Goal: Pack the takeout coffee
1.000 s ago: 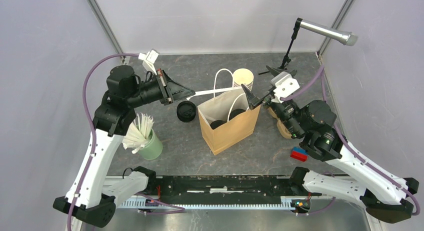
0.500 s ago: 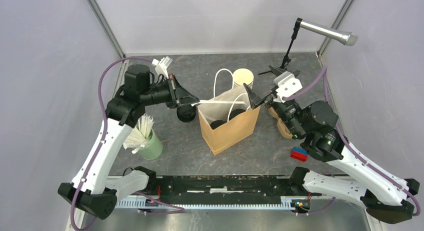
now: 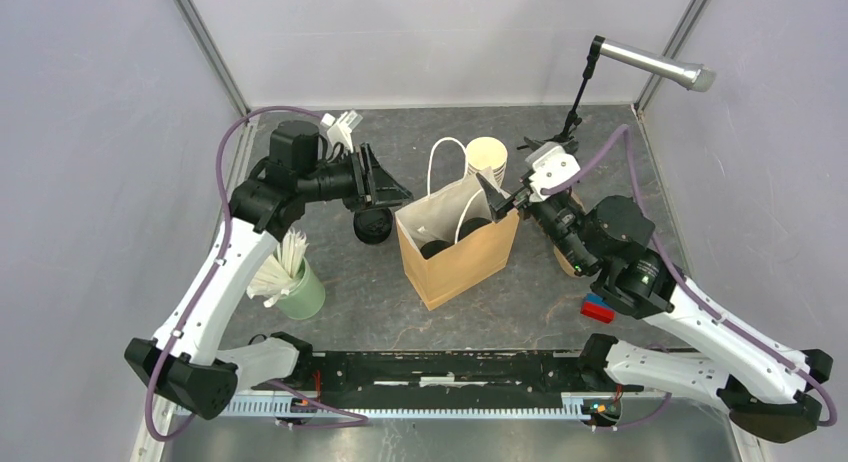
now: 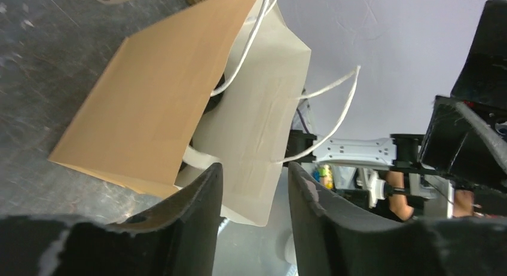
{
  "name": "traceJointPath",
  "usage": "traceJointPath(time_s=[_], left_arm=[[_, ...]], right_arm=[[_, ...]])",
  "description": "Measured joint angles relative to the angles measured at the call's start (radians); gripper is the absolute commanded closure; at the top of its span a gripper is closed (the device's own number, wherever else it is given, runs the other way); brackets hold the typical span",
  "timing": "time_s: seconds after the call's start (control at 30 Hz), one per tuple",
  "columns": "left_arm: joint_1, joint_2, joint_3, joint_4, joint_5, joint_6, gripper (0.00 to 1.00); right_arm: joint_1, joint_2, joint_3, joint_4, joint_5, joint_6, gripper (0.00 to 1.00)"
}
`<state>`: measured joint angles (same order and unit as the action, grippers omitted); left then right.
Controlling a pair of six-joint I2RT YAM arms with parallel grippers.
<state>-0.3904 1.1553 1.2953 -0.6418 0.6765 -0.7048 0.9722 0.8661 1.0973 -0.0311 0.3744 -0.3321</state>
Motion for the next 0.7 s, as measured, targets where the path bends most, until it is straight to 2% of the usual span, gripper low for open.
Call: traceJointPath(time_s=[0.07,0.13,0.17,0.2,0.37,0.5,0.7], left_arm=[[0.0,0.019,0.043,-0.03,-0.02,0.023,0.41],[0.0,0.034,0.095,-0.062,-0.041,0.053,0.32],[0.0,0.044,0.134,-0.087,-0.056,0.069,0.1],[0.0,0.052,0.176,-0.111,-0.076,0.091,0.0],[0.0,0.096,0.433,-0.237,-0.19,0.193,0.0],[0.0,0.089,0.579,-0.296,-0.313,0.26,0.0],[0.0,-0.009,0.624,-0.34,-0.497,0.314,0.0]], right_arm=[[0.0,0.009,-0.002,-0.013,0.0,0.015,0.03],[0.0,0.015,-0.002,-0.023,0.001,0.029,0.03],[0.0,0.018,-0.002,-0.029,0.005,0.037,0.03],[0.0,0.024,-0.002,-0.038,0.011,0.048,0.03],[0.0,0.111,0.061,-0.131,0.054,0.129,0.03],[0.0,0.158,0.124,-0.177,0.073,0.192,0.03],[0.0,0.169,0.209,-0.188,0.087,0.285,0.03]])
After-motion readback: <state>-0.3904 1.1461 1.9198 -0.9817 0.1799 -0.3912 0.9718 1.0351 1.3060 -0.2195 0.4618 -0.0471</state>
